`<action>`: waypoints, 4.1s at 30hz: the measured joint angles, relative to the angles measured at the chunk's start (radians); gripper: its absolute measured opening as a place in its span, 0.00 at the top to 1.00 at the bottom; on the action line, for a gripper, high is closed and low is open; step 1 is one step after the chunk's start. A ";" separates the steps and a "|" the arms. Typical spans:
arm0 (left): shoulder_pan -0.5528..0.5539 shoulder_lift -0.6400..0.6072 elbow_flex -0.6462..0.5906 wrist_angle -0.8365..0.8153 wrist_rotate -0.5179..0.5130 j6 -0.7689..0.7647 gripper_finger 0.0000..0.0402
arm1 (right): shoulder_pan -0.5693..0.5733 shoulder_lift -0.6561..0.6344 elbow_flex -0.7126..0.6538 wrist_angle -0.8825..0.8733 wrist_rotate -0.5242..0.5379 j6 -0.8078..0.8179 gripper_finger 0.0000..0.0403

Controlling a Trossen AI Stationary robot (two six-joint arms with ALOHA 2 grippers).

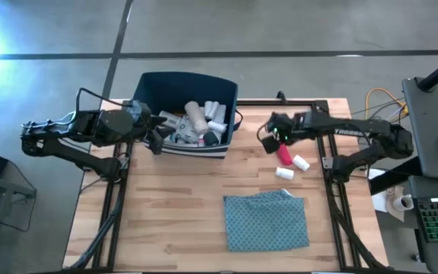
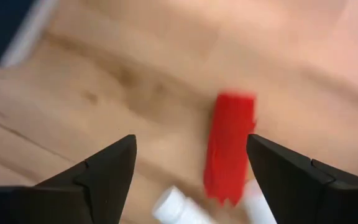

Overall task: Pick & place medical supplies in basket/bin
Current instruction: Adjust the blue bin

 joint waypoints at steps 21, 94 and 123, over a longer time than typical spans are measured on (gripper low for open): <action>-0.127 -0.159 -0.134 -0.014 0.133 0.066 0.43 | 0.003 0.020 -0.179 0.284 0.044 0.049 0.27; -0.170 -0.609 -0.796 0.553 1.129 -0.203 0.43 | -0.008 0.020 -0.186 0.191 0.046 0.085 0.27; 0.189 -0.756 -1.315 0.899 0.585 0.160 0.43 | -0.010 0.020 -0.188 0.177 -0.011 0.031 0.27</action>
